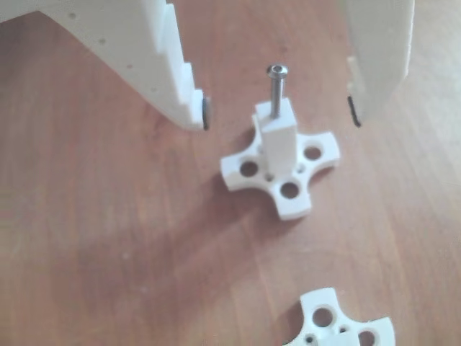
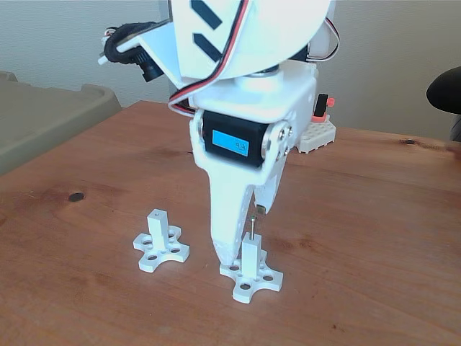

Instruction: Grab the screw and set it in the hole.

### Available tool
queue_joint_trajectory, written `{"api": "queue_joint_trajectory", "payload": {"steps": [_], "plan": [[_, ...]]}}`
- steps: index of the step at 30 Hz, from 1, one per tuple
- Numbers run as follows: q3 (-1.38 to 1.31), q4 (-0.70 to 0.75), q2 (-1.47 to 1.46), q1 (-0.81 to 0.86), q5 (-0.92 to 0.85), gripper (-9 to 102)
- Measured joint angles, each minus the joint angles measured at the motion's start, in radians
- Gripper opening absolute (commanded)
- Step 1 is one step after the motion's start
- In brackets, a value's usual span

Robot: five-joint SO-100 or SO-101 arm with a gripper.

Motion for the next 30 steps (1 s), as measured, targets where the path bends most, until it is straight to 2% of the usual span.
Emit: {"api": "queue_joint_trajectory", "payload": {"steps": [12,18,22,27,30], "plan": [[0.0,0.058,0.147,0.0,0.0,35],[0.081,0.06,0.284,0.015,-0.02,34],[0.152,0.054,0.383,0.04,-0.021,25],[0.282,0.014,0.568,0.061,-0.028,-4],[0.356,-0.002,0.641,0.061,-0.037,-4]]}}
